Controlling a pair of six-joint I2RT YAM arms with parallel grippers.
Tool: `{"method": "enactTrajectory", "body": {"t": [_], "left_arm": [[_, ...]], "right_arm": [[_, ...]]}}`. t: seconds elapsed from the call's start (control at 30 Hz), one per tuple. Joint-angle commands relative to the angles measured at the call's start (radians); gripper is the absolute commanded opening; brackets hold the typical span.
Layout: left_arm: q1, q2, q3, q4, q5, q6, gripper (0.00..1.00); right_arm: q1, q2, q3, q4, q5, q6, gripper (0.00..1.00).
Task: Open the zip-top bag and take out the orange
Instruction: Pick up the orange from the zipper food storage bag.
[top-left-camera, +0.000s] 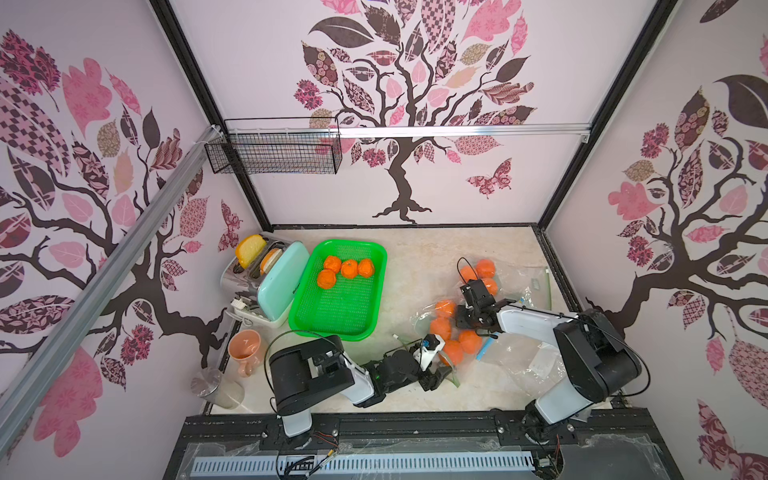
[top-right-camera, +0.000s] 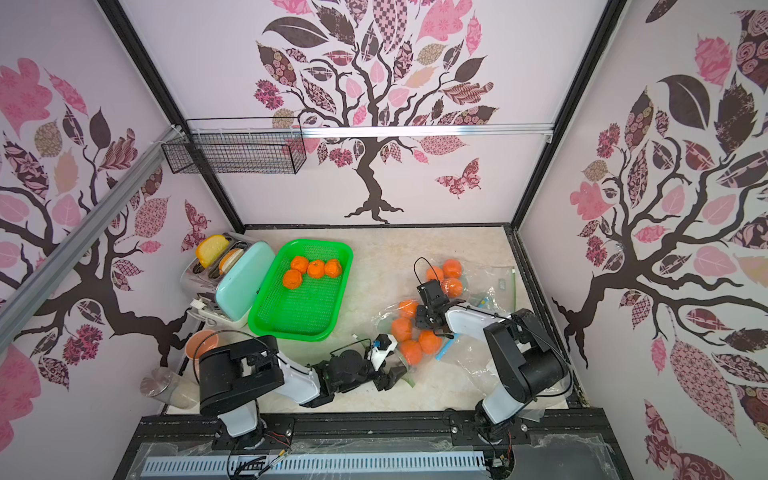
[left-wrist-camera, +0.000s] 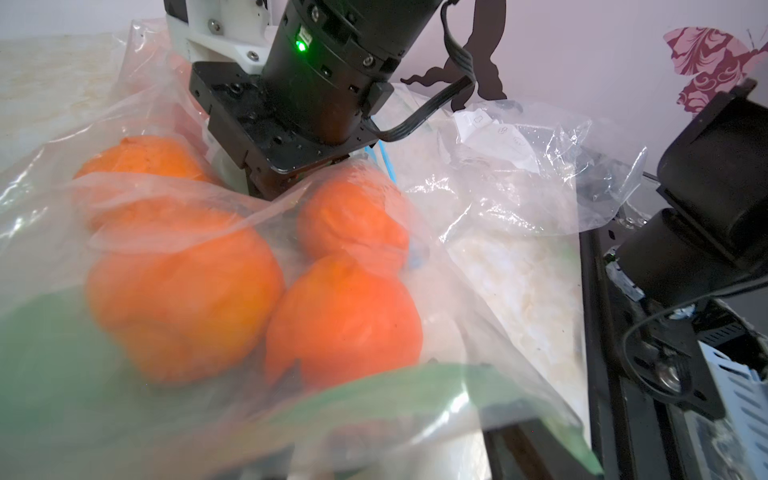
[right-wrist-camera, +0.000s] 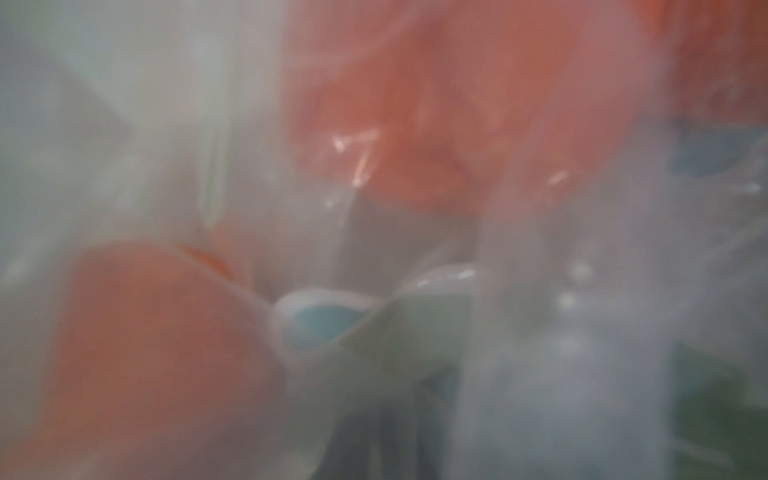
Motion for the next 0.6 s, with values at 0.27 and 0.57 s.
{"method": "enactTrajectory", "body": {"t": [0.27,0.57], "left_arm": [[-0.009,0.051,0.161,-0.244,-0.062,-0.006,0.82],[-0.009,0.089,0.226,-0.35,-0.037,-0.033,0.77]], "right_arm": [[0.004,0.004,-0.038,-0.046,-0.04,0.006,0.14],[0.007,0.004,-0.038,-0.048,-0.037,0.009,0.16]]}}
